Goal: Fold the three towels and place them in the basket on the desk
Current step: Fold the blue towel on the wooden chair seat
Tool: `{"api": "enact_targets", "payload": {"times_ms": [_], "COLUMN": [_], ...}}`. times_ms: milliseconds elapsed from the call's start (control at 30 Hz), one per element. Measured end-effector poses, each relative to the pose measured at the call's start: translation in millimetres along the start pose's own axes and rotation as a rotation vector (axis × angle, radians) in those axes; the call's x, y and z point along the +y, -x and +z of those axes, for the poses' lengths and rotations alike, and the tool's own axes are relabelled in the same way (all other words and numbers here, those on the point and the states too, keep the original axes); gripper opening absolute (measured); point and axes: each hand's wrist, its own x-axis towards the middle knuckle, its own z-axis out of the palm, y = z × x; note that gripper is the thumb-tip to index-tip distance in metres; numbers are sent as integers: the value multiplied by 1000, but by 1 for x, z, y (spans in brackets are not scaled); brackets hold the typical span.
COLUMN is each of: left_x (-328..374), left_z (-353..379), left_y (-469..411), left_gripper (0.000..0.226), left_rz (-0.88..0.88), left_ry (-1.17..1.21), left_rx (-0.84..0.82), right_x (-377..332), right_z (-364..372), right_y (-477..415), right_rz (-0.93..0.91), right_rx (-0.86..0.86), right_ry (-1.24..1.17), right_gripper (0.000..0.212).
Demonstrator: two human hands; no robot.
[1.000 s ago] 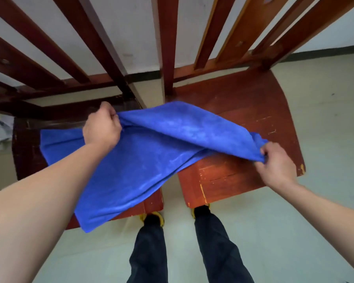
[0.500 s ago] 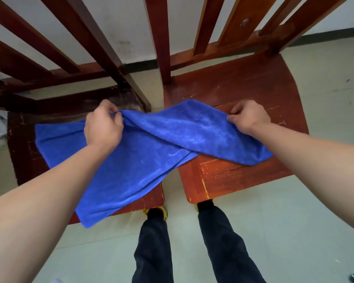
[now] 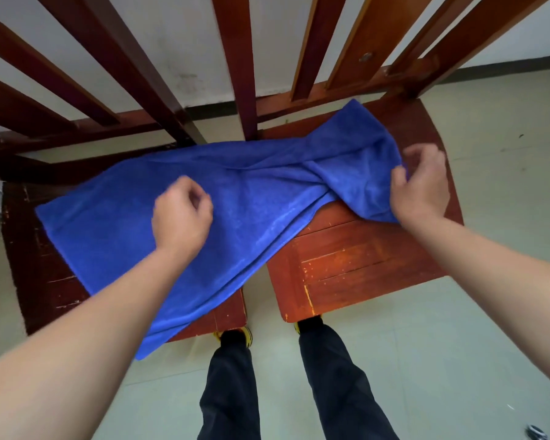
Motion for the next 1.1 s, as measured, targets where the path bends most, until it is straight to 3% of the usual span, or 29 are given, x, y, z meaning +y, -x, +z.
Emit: {"api": "enact_targets", "payload": {"times_ms": [133,200,300,467,633,767,933,1000,1100], "left_x": [8,26,52,62,55,51,37,29,11], "left_z": [34,54,82,96,82,79,74,66,42], "left_y": [59,71,67,56,73,80,81,79,74], "left_gripper": [4,15,27,10,14,18,14,5,6], "left_rz": [173,299,368,287,282,262,199,133,10], "left_ry": [-139,-192,-378,-547,-649,-681,-635,-520,-366], "left_rx": [-275,-362,-421,-396,-617,-825,-963,-912,-685], "right_x": [41,53,55,45,40,60,101,99,66], "right_z": [10,14,17,-2,-33,-22,-24,-27,-27], "right_y": [27,31,20,-16,-29,-18,15,26,45], "right_rz": [440,523,471,339,281,324,401,353,111], "right_rx": [-70,-126,-198,-42,37,-101,-510,-489,-382], "right_ry": [-57,-66,-104,-409,-536,-369,305,441,466], "right_gripper": [51,59,20,27,26,17,20,36,50]}}
